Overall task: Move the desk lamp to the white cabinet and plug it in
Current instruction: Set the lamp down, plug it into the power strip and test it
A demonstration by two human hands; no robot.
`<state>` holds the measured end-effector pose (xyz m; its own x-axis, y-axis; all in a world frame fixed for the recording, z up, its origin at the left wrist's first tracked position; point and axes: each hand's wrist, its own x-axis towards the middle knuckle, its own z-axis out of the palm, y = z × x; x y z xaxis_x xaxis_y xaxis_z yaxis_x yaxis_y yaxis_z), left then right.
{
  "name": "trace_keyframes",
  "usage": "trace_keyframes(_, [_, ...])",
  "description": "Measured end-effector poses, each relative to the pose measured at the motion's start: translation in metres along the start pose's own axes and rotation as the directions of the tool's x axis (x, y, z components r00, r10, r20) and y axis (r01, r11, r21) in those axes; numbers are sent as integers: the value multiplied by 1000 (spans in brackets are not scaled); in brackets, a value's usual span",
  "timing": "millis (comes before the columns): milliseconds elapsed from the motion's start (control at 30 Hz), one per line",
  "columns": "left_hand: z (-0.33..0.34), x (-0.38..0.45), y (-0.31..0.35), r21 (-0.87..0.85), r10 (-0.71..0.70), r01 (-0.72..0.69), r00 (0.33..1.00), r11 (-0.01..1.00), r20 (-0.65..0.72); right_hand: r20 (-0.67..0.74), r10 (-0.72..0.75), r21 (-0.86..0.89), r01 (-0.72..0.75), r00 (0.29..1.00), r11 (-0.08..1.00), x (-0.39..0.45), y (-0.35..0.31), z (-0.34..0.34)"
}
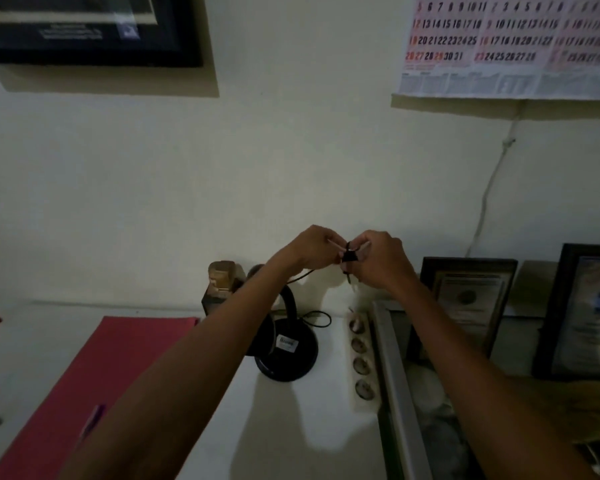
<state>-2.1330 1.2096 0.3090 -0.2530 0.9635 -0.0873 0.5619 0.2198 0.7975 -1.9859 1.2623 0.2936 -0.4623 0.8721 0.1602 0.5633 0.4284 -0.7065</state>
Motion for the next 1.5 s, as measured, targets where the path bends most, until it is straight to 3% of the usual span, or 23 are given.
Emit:
trace_keyframes(133, [41, -10, -41, 248, -110, 111, 994, 962, -20, 267, 60, -130, -26, 962, 991, -6, 26, 23])
trace_keyframes(267, [81, -20, -85, 197, -167, 165, 986, 966, -5, 430, 110, -247, -1, 896, 969, -11, 44, 39])
trace_keyframes(433, [116, -28, -118, 194, -108, 103, 994, 976, 17, 552, 131, -334, 75, 823, 940, -19, 61, 52])
trace_keyframes(700, [147, -34, -149, 319, -108, 83, 992, 944, 61, 443, 165, -345, -3, 881, 939, -37, 85, 61])
trace_keyframes(867, [135, -31, -155, 352, -20, 27, 999, 935, -25, 254, 120, -292, -42, 960, 955, -41, 87, 65])
trace_keyframes(1100, [137, -35, -166, 459, -36, 35, 999, 888, -5, 175, 99, -262, -50, 980, 964, -45, 94, 60])
trace_keyframes(1233, [146, -44, -168, 373, 59, -51, 998, 926, -10, 128, 107, -241, -73, 986, 968, -54, 98, 66])
trace_keyframes(1367, [160, -56, -165, 219, 163, -137, 981, 966, -104, 154, 137, -242, -97, 979, 965, -57, 104, 73])
trace_keyframes(1500, [172, -62, -163, 54, 125, -122, 990, 991, -63, 139, 154, -277, -111, 978, 955, -53, 104, 75])
